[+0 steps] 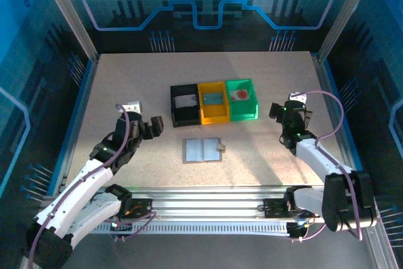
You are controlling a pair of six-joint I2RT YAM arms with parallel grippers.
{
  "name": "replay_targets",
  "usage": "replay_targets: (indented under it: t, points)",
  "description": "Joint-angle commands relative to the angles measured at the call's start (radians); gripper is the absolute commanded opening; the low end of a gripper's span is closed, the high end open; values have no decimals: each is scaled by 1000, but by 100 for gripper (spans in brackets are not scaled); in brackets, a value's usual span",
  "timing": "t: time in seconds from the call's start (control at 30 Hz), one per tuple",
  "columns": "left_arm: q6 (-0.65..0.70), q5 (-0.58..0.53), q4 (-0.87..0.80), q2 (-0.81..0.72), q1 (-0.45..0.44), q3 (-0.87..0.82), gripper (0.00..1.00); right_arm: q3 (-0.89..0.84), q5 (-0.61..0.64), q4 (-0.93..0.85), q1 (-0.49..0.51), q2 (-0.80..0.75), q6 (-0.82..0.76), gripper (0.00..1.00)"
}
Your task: Take the credit cards out of the card holder
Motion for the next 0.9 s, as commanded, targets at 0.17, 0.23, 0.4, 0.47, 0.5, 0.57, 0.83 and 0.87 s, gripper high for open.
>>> replay_targets:
  t: [0.17, 0.23, 0.4, 0.47, 0.5, 0.57, 0.83, 0.87]
  points:
    - [2, -25, 31, 10, 11, -17, 99, -70, -24, 355, -21, 131, -109, 100]
    - [4, -29, 31, 11, 12, -18, 99, -87, -39, 425, -22, 163, -120, 100]
    - [6, -29, 33, 17, 15, -20, 99, -80, -112, 489, -11, 244, -163, 100]
    - [7, -27, 33, 21, 15, -21, 99, -68, -143, 502, 5, 269, -201, 100]
    - [8, -28, 32, 22, 16, -21, 99, -60, -176, 496, 5, 280, -216, 100]
    - [7, -27, 34, 27, 16, -21, 99, -60, -205, 499, 5, 282, -225, 100]
    - [25, -27, 52, 52, 21, -24, 99, -155, -257, 729, 40, 336, -291, 100]
    - [33, -33, 60, 57, 23, -21, 99, -144, -252, 696, 31, 331, -276, 100]
